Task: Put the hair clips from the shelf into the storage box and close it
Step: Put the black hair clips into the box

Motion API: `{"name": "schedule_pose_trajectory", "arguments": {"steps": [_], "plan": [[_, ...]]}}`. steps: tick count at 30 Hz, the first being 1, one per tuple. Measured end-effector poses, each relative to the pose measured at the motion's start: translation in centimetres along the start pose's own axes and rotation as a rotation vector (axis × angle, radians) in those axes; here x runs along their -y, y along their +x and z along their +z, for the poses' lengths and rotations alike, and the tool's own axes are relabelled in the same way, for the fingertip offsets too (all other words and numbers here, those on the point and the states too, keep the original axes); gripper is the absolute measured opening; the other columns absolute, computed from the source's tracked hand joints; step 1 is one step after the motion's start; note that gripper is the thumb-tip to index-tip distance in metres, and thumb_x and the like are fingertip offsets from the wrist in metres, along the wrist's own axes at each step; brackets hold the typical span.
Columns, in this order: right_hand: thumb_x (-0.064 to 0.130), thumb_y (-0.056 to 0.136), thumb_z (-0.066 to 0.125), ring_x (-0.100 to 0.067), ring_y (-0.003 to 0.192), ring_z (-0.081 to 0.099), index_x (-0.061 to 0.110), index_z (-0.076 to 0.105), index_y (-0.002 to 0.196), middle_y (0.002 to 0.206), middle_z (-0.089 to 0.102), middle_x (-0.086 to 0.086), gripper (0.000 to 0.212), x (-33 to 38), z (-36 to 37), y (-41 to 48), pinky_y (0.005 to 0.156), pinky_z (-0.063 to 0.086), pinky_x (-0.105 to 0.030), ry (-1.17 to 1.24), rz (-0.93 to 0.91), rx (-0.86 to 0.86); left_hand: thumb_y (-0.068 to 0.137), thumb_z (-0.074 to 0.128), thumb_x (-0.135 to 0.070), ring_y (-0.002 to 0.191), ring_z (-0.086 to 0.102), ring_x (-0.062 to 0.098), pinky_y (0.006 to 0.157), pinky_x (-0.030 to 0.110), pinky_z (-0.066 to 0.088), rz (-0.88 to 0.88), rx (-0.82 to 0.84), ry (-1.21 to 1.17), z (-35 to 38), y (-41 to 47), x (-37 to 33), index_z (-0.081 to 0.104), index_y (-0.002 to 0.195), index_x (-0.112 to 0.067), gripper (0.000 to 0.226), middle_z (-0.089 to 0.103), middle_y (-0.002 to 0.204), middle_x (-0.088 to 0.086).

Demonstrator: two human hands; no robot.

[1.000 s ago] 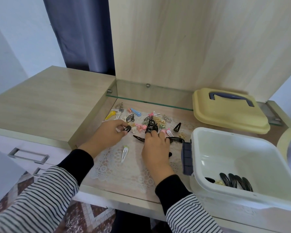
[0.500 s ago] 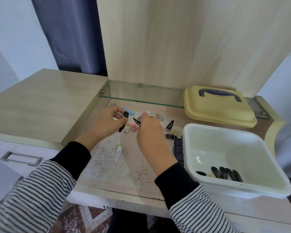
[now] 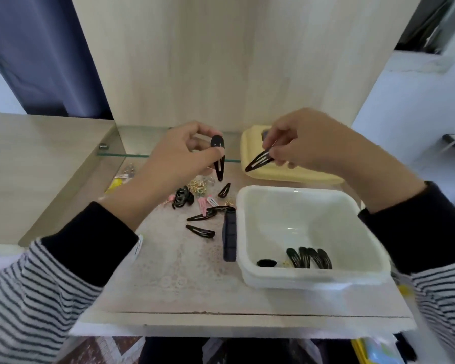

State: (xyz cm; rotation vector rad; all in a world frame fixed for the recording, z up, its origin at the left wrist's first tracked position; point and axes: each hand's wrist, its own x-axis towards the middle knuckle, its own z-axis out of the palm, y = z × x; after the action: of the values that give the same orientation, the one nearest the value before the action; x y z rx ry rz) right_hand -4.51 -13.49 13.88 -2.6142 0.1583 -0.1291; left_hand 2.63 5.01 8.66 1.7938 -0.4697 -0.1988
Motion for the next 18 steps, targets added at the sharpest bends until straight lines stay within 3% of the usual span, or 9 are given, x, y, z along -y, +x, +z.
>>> {"name": "schedule_pose_trajectory", "arguments": {"steps": [2, 7, 18], "plan": [[0.004, 0.082, 0.06, -0.022, 0.078, 0.069, 0.015, 0.07, 0.083, 0.076, 0.072, -0.001, 0.015, -1.7, -1.6, -0.5, 0.077, 0.057, -0.036, 0.0, 0.033, 0.07, 0.086, 0.068, -0.011, 0.07, 0.069, 0.01, 0.068, 0.02, 0.058, -0.016, 0.074, 0.009, 1.9, 0.0, -1.0, 0.064, 0.099, -0.021, 0.017, 0.072, 0.081, 0.004], [0.015, 0.084, 0.062, -0.007, 0.063, 0.063, 0.025, 0.071, 0.082, 0.073, 0.071, 0.005, 0.014, -5.2, -2.4, -1.0, 0.074, 0.052, -0.029, -0.202, 0.062, 0.317, 0.083, 0.071, -0.01, 0.062, 0.067, 0.006, 0.065, 0.018, 0.057, -0.12, 0.324, 0.069, 7.1, 0.0, -1.1, 0.062, 0.095, -0.015, 0.015, 0.068, 0.069, -0.002], [0.008, 0.087, 0.056, -0.002, 0.061, 0.06, 0.02, 0.073, 0.091, 0.07, 0.065, 0.01, 0.021, -9.5, 1.0, -0.6, 0.053, 0.042, -0.012, -0.408, 0.097, 0.749, 0.089, 0.064, -0.008, 0.075, 0.068, 0.015, 0.075, 0.024, 0.058, -0.383, 0.693, 0.346, 13.2, 1.3, 1.9, 0.056, 0.101, -0.01, 0.016, 0.071, 0.087, 0.014]]}}
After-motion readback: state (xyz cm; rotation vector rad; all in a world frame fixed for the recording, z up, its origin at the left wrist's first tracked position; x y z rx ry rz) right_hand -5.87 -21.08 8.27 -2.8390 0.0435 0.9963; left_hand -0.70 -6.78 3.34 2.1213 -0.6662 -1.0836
